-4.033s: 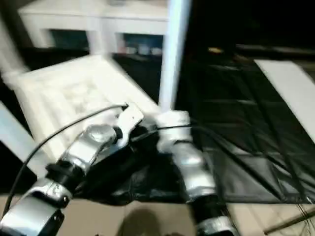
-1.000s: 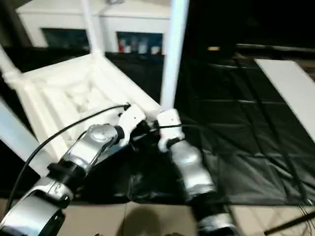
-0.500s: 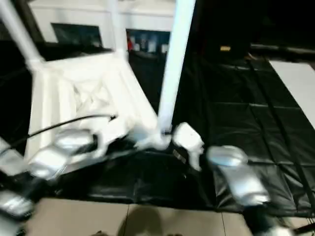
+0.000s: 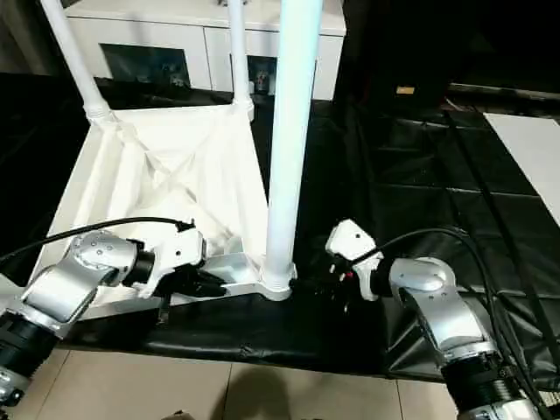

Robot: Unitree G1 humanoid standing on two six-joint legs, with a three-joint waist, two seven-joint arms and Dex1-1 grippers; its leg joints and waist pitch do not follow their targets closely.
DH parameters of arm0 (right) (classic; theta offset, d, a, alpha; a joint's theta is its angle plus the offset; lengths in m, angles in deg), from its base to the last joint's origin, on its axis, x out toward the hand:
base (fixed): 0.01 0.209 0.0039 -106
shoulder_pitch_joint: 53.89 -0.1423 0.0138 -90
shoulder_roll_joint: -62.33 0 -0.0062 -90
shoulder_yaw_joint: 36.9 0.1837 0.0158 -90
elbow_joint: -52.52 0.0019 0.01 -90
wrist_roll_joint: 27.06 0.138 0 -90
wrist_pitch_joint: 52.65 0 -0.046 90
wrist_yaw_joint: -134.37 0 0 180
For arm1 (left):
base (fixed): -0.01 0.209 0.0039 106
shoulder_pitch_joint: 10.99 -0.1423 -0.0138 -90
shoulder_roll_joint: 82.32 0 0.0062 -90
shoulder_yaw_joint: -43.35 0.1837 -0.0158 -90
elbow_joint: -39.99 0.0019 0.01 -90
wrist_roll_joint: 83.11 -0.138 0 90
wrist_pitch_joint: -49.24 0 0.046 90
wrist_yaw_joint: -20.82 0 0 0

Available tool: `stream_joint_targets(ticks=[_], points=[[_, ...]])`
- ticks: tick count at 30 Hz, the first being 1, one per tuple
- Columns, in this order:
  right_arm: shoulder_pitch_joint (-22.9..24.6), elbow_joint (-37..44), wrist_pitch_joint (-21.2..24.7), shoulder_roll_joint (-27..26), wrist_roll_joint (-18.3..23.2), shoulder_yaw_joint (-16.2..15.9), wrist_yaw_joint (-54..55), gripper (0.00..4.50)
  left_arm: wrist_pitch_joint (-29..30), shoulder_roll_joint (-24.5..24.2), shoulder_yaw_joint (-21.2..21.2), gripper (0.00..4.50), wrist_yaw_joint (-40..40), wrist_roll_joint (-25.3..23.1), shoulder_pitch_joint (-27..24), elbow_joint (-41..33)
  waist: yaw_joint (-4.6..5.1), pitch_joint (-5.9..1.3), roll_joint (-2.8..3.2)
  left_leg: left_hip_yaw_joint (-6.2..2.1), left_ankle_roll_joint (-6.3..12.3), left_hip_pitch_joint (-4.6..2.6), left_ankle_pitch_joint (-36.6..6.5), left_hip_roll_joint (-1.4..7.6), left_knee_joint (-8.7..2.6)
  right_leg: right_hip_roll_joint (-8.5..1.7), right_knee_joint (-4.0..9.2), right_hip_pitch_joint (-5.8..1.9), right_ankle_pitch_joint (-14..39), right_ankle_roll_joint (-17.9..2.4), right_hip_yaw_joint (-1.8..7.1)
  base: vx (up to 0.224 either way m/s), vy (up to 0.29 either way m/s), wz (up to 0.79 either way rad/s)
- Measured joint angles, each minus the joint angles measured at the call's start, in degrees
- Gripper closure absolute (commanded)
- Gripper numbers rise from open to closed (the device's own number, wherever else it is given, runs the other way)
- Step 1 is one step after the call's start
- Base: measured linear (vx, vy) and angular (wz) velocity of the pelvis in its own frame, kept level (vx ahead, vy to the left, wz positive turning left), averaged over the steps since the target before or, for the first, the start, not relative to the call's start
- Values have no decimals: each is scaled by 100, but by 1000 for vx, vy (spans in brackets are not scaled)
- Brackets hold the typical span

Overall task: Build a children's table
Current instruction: Rotate leg to tighten

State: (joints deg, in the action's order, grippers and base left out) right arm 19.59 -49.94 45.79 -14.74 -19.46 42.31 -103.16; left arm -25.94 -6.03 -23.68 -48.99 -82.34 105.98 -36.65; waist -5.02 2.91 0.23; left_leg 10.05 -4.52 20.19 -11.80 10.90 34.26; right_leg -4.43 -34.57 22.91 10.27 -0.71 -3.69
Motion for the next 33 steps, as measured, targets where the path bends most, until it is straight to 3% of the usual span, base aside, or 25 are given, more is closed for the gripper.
stream_joint_targets(ticks=[8, 26, 33], points=[[-48, -35, 19, -279, 171, -224, -243, 6, 1, 89, 51, 450, 0, -47, 25, 2, -40, -1, 4, 1, 1, 8, 0, -1, 9, -5, -1, -2, 0, -1, 0, 0, 0, 0], [-256, -230, -19, -400, 172, -225, -324, 175, 11, 110, 53, 450, 1, -75, 31, 4, -64, -2, 3, 0, 0, 8, 2, 0, 15, -6, -15, 0, 0, 0, -2, 0, 0, 0], [-274, -331, -111, -442, 138, -225, -284, 189, 25, 131, 46, 450, 23, -96, 55, 75, -62, -3, 1, 0, -1, 1, 2, 0, 17, -6, -22, -3, 0, 0, -1, 0, 0, 0]])
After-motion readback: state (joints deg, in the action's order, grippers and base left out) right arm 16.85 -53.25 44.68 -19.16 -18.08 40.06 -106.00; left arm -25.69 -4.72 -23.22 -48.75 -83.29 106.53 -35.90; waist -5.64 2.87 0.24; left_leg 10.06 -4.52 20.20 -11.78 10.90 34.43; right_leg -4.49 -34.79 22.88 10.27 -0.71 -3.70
